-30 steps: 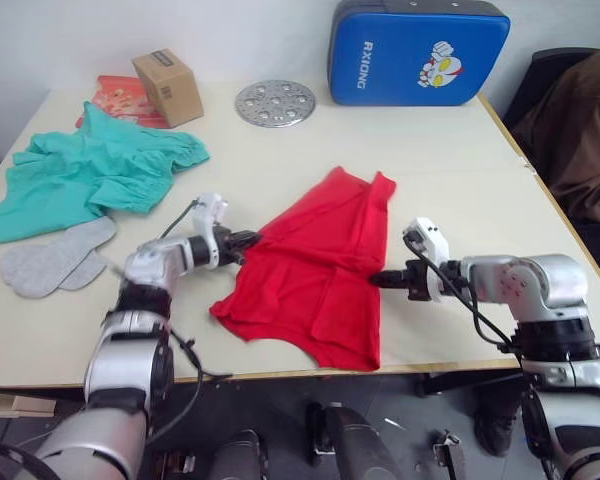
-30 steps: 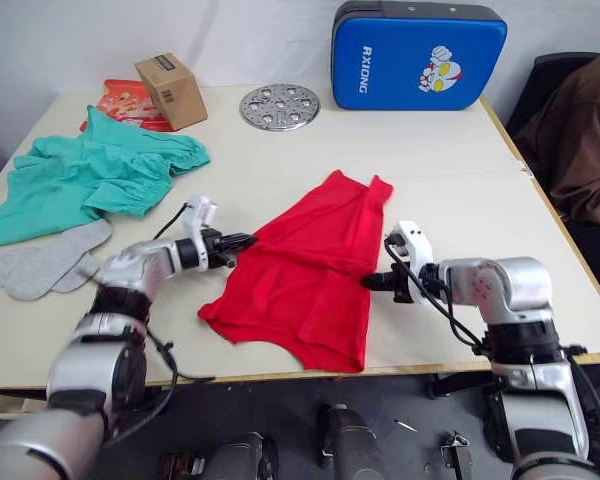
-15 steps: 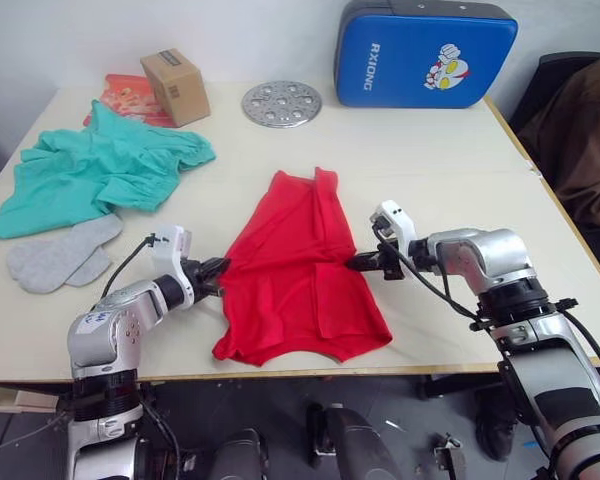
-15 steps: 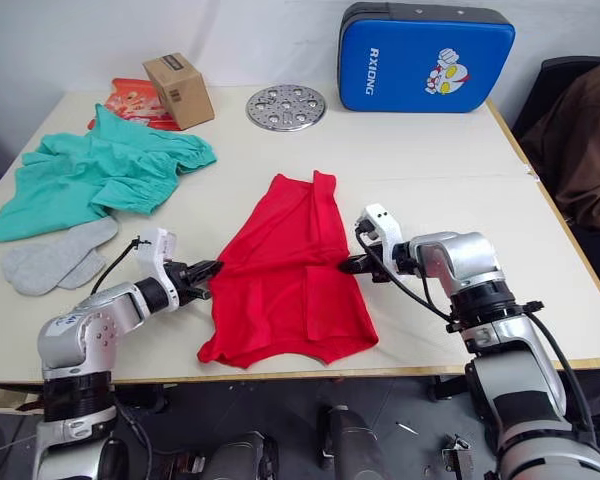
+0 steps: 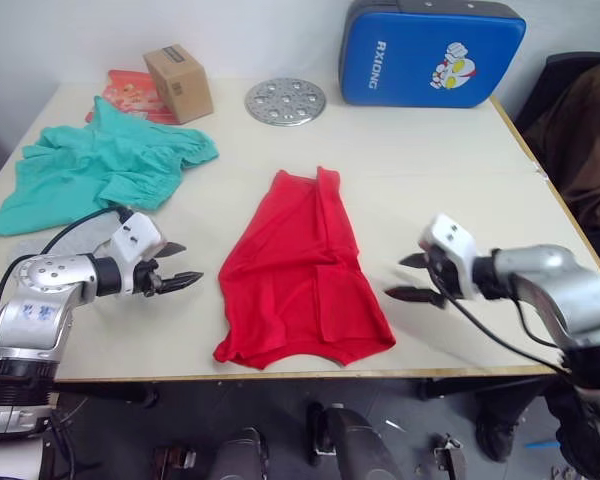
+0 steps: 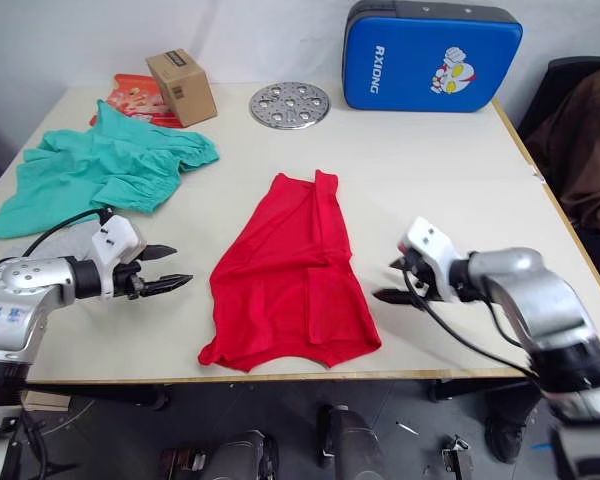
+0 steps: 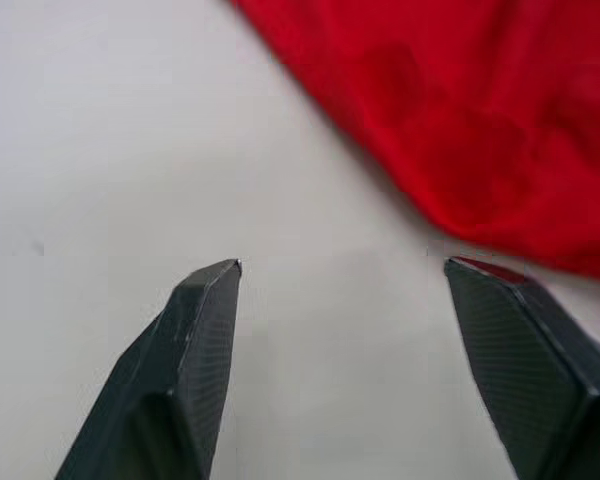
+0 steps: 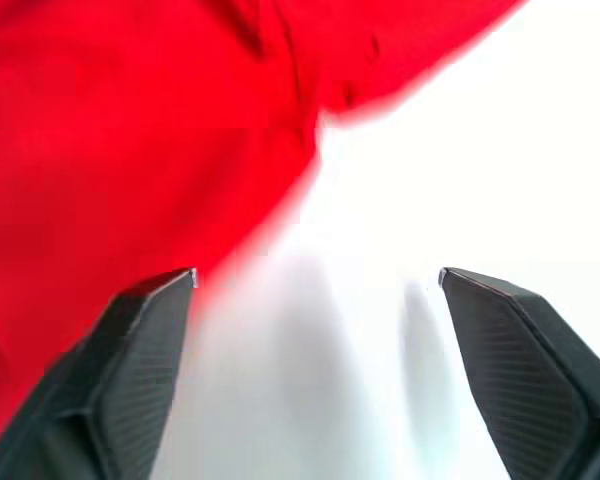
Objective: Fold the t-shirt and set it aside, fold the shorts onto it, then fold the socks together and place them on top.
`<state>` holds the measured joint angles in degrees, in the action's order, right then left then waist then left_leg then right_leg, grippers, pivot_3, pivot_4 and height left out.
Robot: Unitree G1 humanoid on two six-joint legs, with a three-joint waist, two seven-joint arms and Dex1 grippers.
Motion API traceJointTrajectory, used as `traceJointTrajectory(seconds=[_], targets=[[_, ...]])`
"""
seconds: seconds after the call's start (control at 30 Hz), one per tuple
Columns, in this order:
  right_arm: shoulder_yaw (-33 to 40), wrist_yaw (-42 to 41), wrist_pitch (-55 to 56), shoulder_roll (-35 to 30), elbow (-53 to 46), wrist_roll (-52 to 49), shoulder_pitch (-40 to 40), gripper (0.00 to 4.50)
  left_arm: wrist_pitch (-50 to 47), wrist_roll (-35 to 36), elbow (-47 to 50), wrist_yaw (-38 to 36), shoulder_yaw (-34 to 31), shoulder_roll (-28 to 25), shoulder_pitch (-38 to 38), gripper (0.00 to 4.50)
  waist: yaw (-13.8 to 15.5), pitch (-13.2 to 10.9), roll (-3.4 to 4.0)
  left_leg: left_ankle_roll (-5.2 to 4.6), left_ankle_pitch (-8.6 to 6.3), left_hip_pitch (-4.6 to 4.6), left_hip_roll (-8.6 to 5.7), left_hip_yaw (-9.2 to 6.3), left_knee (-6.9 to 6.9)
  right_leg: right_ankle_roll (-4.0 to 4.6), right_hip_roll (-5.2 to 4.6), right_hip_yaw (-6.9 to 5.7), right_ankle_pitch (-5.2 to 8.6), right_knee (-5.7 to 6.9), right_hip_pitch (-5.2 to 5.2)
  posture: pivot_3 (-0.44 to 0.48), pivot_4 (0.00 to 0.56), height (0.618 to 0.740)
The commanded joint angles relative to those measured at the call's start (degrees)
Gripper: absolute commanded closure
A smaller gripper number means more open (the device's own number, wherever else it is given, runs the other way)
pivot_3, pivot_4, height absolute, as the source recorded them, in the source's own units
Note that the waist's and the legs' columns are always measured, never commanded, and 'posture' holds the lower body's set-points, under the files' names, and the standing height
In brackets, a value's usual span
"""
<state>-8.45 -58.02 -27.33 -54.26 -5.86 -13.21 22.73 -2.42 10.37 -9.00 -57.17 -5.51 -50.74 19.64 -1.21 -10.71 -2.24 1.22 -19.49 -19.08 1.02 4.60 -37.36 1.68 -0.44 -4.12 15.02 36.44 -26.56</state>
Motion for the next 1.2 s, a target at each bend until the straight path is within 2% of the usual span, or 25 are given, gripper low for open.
traceJointTrajectory(seconds=[0.03, 0.1, 0.2, 0.3, 0.4, 0.47, 0.57, 0.7, 0.77, 1.03, 1.07, 1.13, 1.2], targets=[[-0.35, -0.64, 30.69, -2.68, 1.33, 9.88, -3.77, 0.73, 24.87, -5.52, -5.37, -3.73, 2.52, -1.5, -1.07, 1.28, -0.18, -0.02, 0.02, -0.01, -0.01, 0.0, 0.0, 0.05, -0.01, -0.01, 0.0, 0.03, -0.01, 0.0, 0.01, 0.0, 0.15, 0.74], [-0.97, -0.6, 43.37, -2.91, 4.27, 13.3, -5.31, 0.73, 33.93, -6.8, -8.01, -6.04, 4.73, -1.38, -1.08, 1.28, -0.32, -0.02, 0.02, -0.04, -0.02, -0.05, 0.0, 0.15, -0.01, -0.06, 0.01, 0.09, -0.03, 0.0, 0.05, 0.0, 0.15, 0.74], [-1.77, 0.69, 56.51, -1.89, 9.45, 17.05, -6.01, 0.73, 45.41, -9.24, -11.97, -6.73, 8.45, -0.4, 0.79, 1.28, -0.33, -0.02, 0.02, -0.03, -0.02, -0.07, 0.03, 0.31, 0.07, -0.08, 0.06, 0.2, -0.02, 0.0, 0.11, 0.0, 0.15, 0.74], [-2.84, 2.79, 62.85, 0.16, 12.75, 19.29, -5.42, 0.73, 52.38, -10.73, -14.96, -7.43, 12.27, 1.32, 3.19, 1.28, -0.18, 0.02, -0.05, -0.03, -0.02, 0.0, 0.04, 0.37, 0.07, -0.08, 0.07, 0.23, -0.03, 0.01, 0.14, 0.0, 0.15, 0.74], [-4.19, 4.24, 65.75, 2.11, 14.29, 21.8, -4.85, 0.73, 57.06, -11.91, -17.42, -7.87, 15.6, 2.78, 4.9, 1.28, -0.26, 0.1, -0.13, -0.09, -0.05, 0.1, 0.04, 0.41, 0.04, -0.12, 0.07, 0.29, -0.06, -0.01, 0.27, 0.0, 0.15, 0.74], [-4.94, 4.96, 65.67, 3.63, 14.55, 22.76, -4.85, 0.73, 57.23, -11.15, -18.56, -8.58, 17.07, 3.5, 5.6, 1.28, -0.34, 0.11, -0.14, -0.1, -0.06, 0.25, 0.04, 0.46, 0.08, -0.13, 0.08, 0.34, -0.06, -0.02, 0.41, 0.0, 0.15, 0.74], [-5.8, 4.97, 64.33, 5.65, 13.66, 23.18, -4.2, 0.73, 56.78, -10.07, -20.2, -9.58, 18.59, 4.29, 6.76, 1.28, -0.38, 0.23, -0.13, -0.32, -0.41, 0.96, 0.26, 0.46, 0.25, -0.38, 0.33, 0.35, 0.09, -0.43, 1.19, 0.0, 0.15, 0.74], [-6.48, 4.56, 62.32, 7.52, 12.63, 22.97, -2.48, 0.73, 56.67, -9.05, -21.0, -10.54, 20.14, 5.51, 7.57, 1.28, -0.29, 0.49, -0.11, -0.28, -0.43, 0.99, 0.39, 0.54, 0.23, -0.39, 0.45, 0.41, 0.09, -0.41, 1.2, 0.0, 0.15, 0.74], [-6.77, 3.9, 60.61, 8.39, 11.54, 21.89, -1.99, 0.7, 55.39, -7.22, -20.38, -11.48, 20.85, 6.73, 7.76, 1.67, -0.21, 0.52, -0.09, -0.25, -0.42, 1.0, 0.4, 0.56, 0.21, -0.23, 0.45, 0.42, 0.0, -0.39, 1.2, 0.0, 0.15, 0.74], [-6.69, -0.27, 54.24, 8.03, 7.29, 16.63, -3.67, 3.36, 48.36, -4.56, -18.1, -13.33, 21.02, 8.67, 7.65, 4.14, 0.25, 0.52, -0.09, -0.23, -0.42, 0.96, 0.4, 0.6, 0.12, -0.15, 0.45, 0.46, -0.04, -0.38, 1.17, 0.0, 0.15, 0.74], [-6.38, -1.09, 52.53, 7.9, 6.48, 15.28, -4.04, 3.81, 46.85, -4.08, -17.3, -13.59, 20.85, 8.82, 7.49, 4.5, 0.45, 0.52, -0.09, -0.23, -0.43, 0.95, 0.39, 0.6, 0.09, -0.15, 0.45, 0.47, -0.04, -0.37, 1.17, 0.0, 0.15, 0.74], [-5.57, -3.31, 47.83, 7.11, 4.07, 11.74, -5.19, 4.48, 41.55, -1.96, -14.14, -14.46, 20.41, 8.9, 6.73, 4.5, 0.84, 0.51, -0.08, -0.24, -0.43, 0.95, 0.39, 0.6, 0.07, -0.14, 0.45, 0.47, -0.05, -0.37, 1.15, 0.0, 0.15, 0.74], [-4.09, -5.26, 39.76, 6.22, 0.08, 6.51, -6.72, 4.48, 34.57, 0.62, -9.5, -15.86, 20.02, 8.21, 5.56, 4.5, 1.04, 0.51, -0.08, -0.22, -0.44, 0.94, 0.4, 0.61, 0.08, -0.14, 0.45, 0.48, -0.04, -0.37, 1.14, 0.0, 0.15, 0.74]])
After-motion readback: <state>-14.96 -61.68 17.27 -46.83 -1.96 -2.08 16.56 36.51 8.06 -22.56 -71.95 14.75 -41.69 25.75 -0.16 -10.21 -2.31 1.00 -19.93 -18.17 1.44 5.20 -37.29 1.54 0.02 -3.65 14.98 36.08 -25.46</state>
